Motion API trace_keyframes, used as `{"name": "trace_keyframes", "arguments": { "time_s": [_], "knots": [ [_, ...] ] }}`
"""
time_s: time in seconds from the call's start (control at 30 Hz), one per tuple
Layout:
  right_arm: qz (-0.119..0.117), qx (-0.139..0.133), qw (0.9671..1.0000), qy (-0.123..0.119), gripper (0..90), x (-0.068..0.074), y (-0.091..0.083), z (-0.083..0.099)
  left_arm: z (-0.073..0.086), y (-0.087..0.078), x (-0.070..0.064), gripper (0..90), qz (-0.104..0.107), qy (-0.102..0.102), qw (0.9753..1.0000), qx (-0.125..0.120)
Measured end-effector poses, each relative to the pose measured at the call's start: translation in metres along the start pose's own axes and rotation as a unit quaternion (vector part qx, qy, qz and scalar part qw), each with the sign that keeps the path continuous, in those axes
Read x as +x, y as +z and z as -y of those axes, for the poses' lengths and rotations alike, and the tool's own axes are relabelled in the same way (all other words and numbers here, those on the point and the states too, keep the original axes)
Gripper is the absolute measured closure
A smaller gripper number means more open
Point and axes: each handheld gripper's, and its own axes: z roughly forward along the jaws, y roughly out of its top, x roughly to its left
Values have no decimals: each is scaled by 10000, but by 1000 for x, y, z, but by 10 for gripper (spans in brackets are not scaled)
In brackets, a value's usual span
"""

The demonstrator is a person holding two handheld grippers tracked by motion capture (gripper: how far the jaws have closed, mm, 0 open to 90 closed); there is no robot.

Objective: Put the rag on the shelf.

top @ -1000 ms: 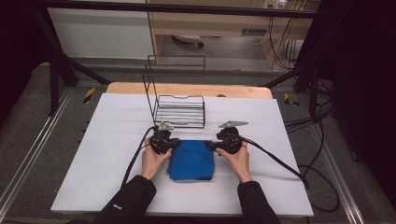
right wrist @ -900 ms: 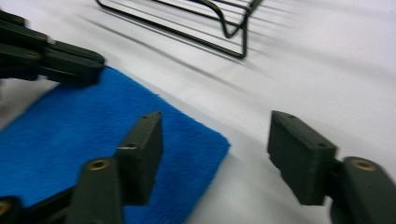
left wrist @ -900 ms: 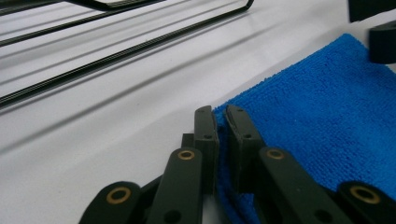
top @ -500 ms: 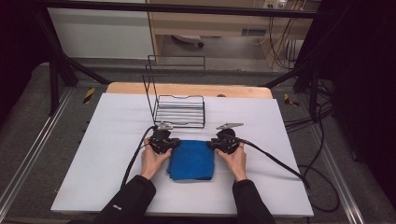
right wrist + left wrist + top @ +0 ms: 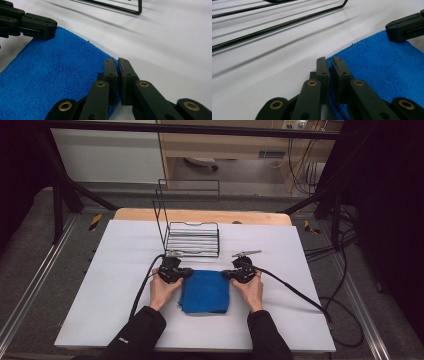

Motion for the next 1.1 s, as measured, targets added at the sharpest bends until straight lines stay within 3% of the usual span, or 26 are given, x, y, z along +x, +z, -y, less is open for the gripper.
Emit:
{"name": "trace_keyframes", "arguments": {
  "time_s": [0.1, 0.47, 0.8, 1.1],
  "knots": [
    [-36, -25, 10000, -16, 867, 1, -3, 0, -1, -3, -1, 844, -8, -32, 10000, -9],
    [-205, -397, 9989, -164, 866, 10, -24, -1, -6, -22, -11, 845, -27, 227, 9995, -207],
    [-308, -817, 9952, -439, 865, 20, -44, 3, -8, -44, -23, 844, -27, 527, 9974, -498],
    [-337, -1155, 9910, -582, 864, 25, -61, 5, -13, -65, -32, 845, 108, 569, 9947, -851]
  ]
}}
